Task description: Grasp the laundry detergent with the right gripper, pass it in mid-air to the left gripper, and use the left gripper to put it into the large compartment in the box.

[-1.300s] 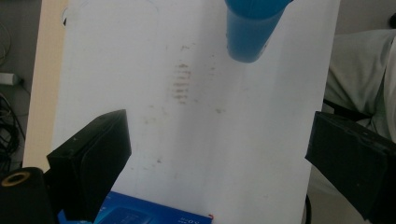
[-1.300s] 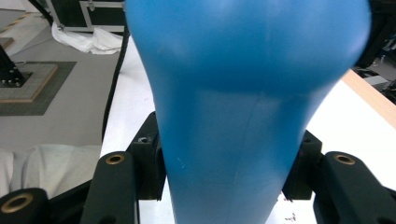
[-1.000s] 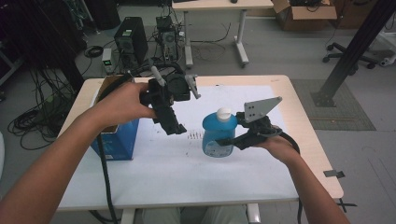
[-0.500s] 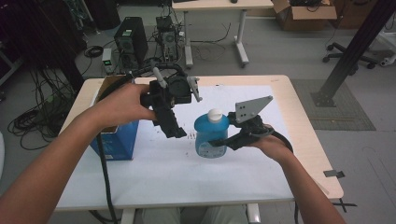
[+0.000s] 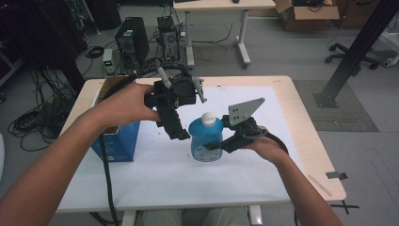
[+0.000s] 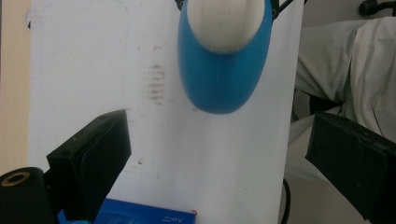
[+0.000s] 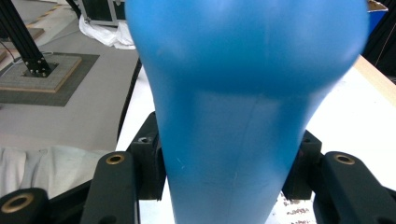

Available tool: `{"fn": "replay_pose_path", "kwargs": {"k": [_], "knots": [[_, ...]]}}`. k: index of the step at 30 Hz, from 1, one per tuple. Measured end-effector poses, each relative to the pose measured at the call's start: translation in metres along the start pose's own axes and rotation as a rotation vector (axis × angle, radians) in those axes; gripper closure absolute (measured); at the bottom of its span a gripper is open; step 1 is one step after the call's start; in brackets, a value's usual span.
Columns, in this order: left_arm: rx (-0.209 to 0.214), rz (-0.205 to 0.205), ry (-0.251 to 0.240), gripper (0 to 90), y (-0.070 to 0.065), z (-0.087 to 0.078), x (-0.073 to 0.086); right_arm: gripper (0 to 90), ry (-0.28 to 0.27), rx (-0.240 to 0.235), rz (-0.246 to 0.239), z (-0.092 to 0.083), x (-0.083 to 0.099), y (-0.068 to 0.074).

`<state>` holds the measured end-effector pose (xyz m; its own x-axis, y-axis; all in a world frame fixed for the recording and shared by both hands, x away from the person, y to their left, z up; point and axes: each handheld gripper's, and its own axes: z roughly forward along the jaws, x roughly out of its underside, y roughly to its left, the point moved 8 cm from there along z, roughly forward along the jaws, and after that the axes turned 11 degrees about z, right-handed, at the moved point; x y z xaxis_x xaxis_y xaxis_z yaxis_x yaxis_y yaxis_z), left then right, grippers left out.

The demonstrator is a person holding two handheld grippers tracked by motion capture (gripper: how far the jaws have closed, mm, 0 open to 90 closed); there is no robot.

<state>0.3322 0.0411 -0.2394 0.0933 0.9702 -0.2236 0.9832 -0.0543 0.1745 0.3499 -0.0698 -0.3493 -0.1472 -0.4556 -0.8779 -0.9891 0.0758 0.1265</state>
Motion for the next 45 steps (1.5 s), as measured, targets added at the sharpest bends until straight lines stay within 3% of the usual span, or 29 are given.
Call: {"fn": "replay_pose_path", "kwargs": {"k": [19,45], "knots": [[0.001,0.013,-0.009,6.7,-0.001,0.003,-0.006,45.1,-0.006,-0.017,-0.007,0.011,-0.004,0.002],[0.018,0.041,0.0,6.7,-0.001,0.023,-0.019,45.1,0.0,-0.029,-0.011,0.017,-0.007,0.004]]}}
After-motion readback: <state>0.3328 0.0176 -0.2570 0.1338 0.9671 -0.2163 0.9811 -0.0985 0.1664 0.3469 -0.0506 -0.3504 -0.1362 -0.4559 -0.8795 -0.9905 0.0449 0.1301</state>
